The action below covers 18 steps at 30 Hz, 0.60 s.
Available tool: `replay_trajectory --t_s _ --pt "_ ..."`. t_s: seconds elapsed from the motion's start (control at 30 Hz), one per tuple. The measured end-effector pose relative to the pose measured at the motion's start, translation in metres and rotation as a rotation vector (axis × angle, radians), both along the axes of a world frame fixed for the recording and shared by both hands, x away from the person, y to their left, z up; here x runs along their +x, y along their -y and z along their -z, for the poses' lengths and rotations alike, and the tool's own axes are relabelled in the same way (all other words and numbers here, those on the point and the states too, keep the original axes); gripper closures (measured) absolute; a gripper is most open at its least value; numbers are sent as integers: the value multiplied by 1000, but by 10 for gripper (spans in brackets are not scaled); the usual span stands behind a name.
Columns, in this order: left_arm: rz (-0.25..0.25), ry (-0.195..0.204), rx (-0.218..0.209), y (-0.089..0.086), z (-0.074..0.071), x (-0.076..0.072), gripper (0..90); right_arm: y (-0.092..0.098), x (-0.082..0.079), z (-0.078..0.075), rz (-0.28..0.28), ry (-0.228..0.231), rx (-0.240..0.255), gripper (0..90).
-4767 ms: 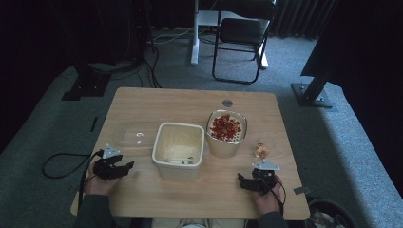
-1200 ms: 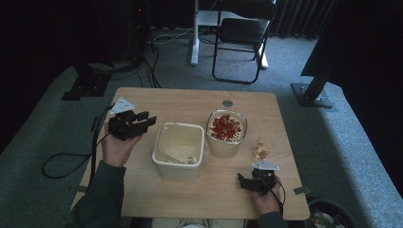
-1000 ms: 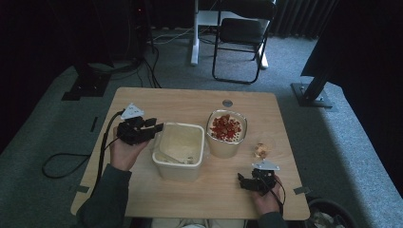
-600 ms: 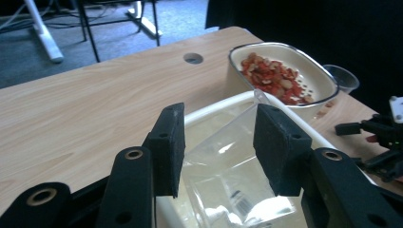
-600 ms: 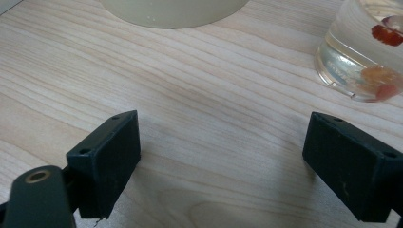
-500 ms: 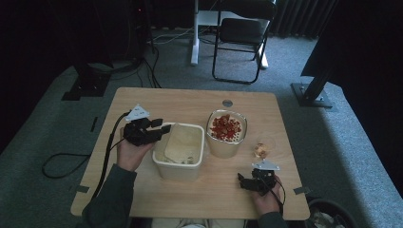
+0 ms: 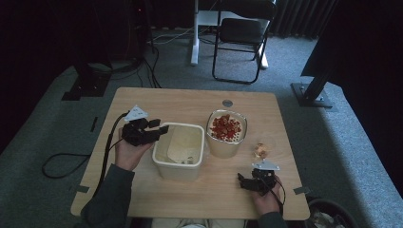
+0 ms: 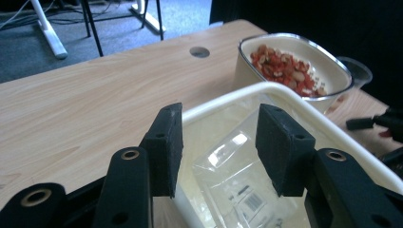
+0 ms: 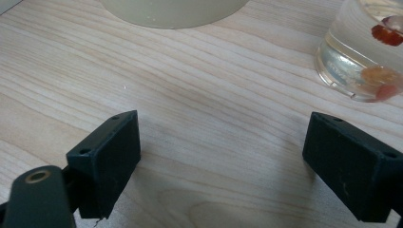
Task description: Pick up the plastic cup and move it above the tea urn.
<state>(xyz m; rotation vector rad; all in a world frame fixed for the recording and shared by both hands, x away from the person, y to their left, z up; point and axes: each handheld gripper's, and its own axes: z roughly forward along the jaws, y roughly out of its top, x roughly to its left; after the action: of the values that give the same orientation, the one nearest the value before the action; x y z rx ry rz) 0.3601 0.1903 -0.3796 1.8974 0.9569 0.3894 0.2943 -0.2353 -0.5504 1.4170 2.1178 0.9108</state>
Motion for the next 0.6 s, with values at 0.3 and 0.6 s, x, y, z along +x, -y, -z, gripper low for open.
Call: replay_trajectory --t_s 0.3,0.6 --pt "-56 39 -22 -22 17 -1 520 0 0 0 -4 1 2 134" --pt "-134 29 -47 -49 40 -4 516 0 -1 0 -9 3 2 142"
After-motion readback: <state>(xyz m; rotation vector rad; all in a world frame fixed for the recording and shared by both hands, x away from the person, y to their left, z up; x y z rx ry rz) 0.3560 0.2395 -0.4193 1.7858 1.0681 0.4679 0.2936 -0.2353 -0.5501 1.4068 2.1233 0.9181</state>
